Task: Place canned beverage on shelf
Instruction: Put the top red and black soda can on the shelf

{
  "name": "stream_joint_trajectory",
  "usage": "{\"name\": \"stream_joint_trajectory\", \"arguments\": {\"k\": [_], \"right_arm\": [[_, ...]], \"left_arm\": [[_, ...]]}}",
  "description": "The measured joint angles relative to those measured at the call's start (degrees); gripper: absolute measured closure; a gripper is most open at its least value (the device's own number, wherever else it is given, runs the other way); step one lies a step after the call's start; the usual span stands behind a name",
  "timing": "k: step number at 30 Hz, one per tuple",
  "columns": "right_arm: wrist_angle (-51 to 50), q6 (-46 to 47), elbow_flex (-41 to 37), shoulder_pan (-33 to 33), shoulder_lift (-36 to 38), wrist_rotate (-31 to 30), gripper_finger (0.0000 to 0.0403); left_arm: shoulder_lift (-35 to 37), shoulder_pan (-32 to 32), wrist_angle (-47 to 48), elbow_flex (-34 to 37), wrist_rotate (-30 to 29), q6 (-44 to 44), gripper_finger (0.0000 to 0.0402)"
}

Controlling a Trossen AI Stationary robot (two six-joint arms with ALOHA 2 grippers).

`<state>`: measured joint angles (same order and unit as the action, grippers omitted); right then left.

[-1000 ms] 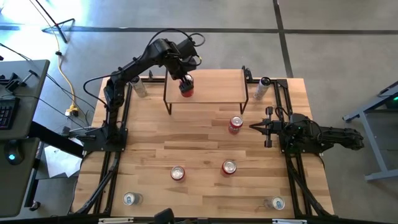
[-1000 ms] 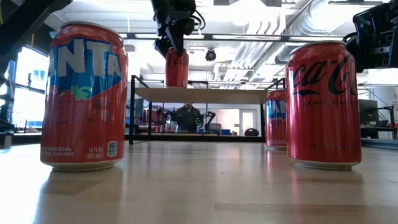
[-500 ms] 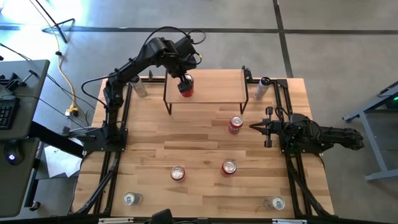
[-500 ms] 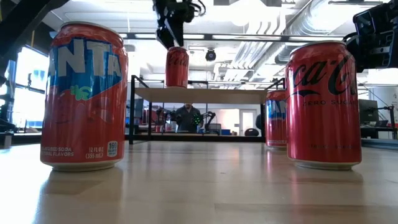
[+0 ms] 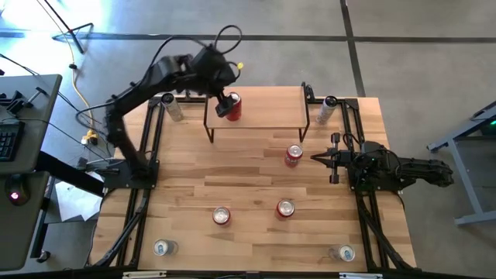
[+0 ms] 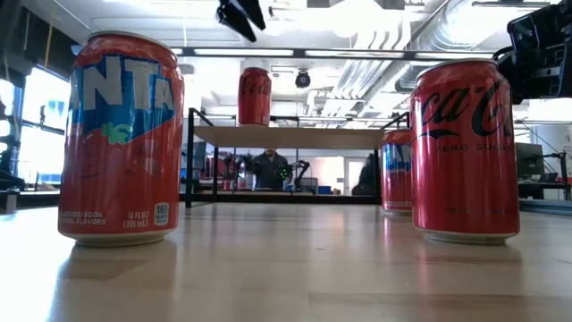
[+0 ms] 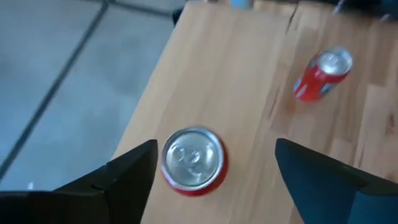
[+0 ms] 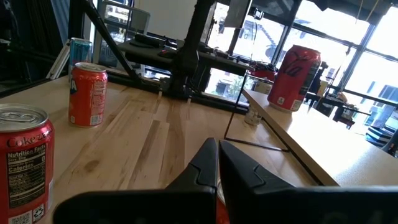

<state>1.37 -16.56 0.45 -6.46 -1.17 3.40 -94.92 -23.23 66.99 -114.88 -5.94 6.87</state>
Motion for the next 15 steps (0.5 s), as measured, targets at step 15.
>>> {"name": "stream_joint_trajectory", "arguments": {"k": [15], "right_arm": [[0.0,0.0,0.0,0.0,0.0,0.0,0.0402]], "left_arm": [[38.1,7.5,-68.3,69.9,1.2,-7.2,0.0148]]}}
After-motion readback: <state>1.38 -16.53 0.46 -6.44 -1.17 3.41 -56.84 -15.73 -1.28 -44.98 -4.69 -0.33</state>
